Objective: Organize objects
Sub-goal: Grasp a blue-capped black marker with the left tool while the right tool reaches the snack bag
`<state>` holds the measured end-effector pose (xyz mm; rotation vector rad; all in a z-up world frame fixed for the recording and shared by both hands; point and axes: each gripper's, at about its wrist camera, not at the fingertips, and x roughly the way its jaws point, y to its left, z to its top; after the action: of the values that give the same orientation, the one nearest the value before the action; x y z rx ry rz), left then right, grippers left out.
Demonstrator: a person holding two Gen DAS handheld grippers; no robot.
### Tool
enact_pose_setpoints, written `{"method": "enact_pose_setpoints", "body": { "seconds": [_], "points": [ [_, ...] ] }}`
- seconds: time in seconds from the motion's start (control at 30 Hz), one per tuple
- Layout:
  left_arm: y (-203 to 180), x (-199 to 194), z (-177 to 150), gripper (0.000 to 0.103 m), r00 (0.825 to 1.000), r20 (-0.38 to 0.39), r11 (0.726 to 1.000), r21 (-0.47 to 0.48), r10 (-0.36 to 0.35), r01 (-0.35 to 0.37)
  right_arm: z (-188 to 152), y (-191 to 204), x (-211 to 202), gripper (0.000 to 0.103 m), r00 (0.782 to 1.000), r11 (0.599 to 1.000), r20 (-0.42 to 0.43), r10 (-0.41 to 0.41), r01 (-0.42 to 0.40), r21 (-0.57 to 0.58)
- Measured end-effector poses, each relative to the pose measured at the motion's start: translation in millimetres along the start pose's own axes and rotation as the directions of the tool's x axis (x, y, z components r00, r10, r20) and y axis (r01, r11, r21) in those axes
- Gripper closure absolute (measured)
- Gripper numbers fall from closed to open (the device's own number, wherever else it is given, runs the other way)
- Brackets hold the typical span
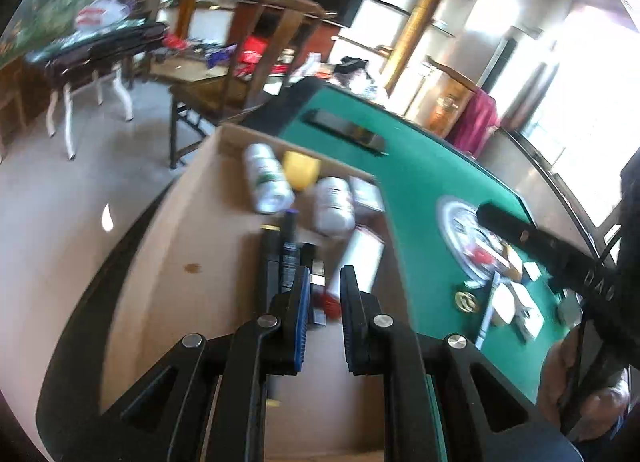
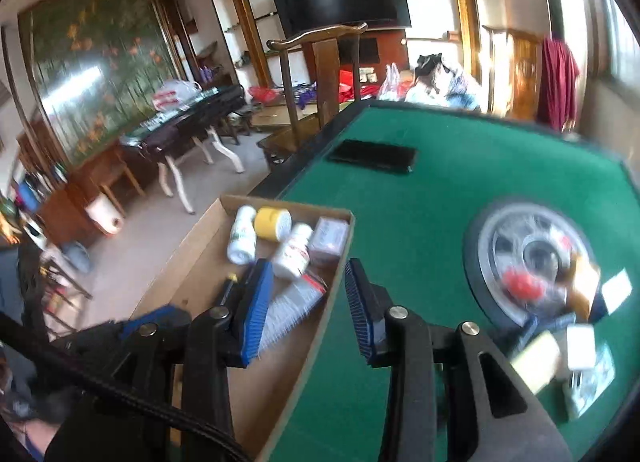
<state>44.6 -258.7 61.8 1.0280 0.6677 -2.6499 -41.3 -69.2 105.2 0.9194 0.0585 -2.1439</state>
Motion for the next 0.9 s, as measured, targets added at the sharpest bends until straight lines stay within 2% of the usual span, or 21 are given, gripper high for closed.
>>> {"method": "enact_pose_setpoints", "body": {
  "seconds": [0.07, 0.1, 0.17, 0.2, 0.37, 0.43, 0.5, 0.6, 0.67, 0.8, 0.9],
  "points": [
    [-21.0, -4.4, -6.8, 0.090, 1.000, -0.009, 0.999, 0.045, -0.017, 0.017, -11.0, -23.6, -11.0, 0.068, 0.995, 0.996, -0.032, 0.092, -0.091, 0.014],
    [-30.2, -3.6, -7.5, 0.090, 1.000, -0.015, 0.998, 0.065, -0.025, 0.026, -17.5, -36.0, -19.5, 0.068, 0.995, 0.996, -0.045, 0.091, -0.091, -0.008],
    [-52.2, -0.4, -12.0, 0.089, 0.999, -0.033, 0.993, 0.108, -0.039, 0.042, -26.8, -55.0, -32.1, 0.068, 0.999, 1.000, -0.031, 0.006, -0.007, -0.017],
    [-65.8, 4.2, -14.7, 0.088, 0.998, -0.049, 0.989, 0.135, -0.047, 0.053, -31.6, -70.7, -39.8, 0.068, 1.000, 1.000, -0.030, -0.010, 0.010, -0.005],
    [-126.3, 28.6, -24.7, 0.072, 0.988, -0.136, 0.967, 0.234, -0.070, 0.101, -52.1, -147.9, -67.3, 0.068, 0.999, 0.992, 0.011, -0.046, 0.045, 0.119],
    [-149.1, 43.5, -31.3, 0.072, 0.981, -0.181, 0.957, 0.263, -0.074, 0.121, -60.5, -182.6, -73.6, 0.068, 0.997, 0.982, 0.048, -0.062, 0.052, 0.180],
    [-174.6, 61.6, -38.4, 0.072, 0.970, -0.233, 0.940, 0.309, -0.071, 0.143, -66.9, -210.3, -79.6, 0.068, 0.996, 0.968, 0.038, -0.078, 0.067, 0.243],
    [-200.0, 78.4, -44.6, 0.072, 0.965, -0.259, 0.928, 0.349, -0.039, 0.132, -62.0, -231.4, -91.0, 0.068, 0.995, 0.950, 0.073, -0.072, 0.046, 0.309],
    [-210.4, 90.1, -44.4, 0.072, 0.964, -0.267, 0.924, 0.365, -0.014, 0.114, -63.2, -241.7, -95.0, 0.068, 0.992, 0.928, 0.087, -0.095, 0.056, 0.367],
    [-225.2, 112.4, -48.6, 0.072, 0.956, -0.291, 0.906, 0.414, 0.042, 0.086, -72.3, -275.5, -92.6, 0.068, 0.996, 0.864, 0.067, -0.065, 0.023, 0.503],
    [-229.4, 130.1, -48.7, 0.073, 0.951, -0.302, 0.912, 0.404, 0.064, 0.067, -84.2, -301.5, -86.4, 0.068, 0.999, 0.809, 0.020, -0.050, 0.028, 0.588]
  ]
}}
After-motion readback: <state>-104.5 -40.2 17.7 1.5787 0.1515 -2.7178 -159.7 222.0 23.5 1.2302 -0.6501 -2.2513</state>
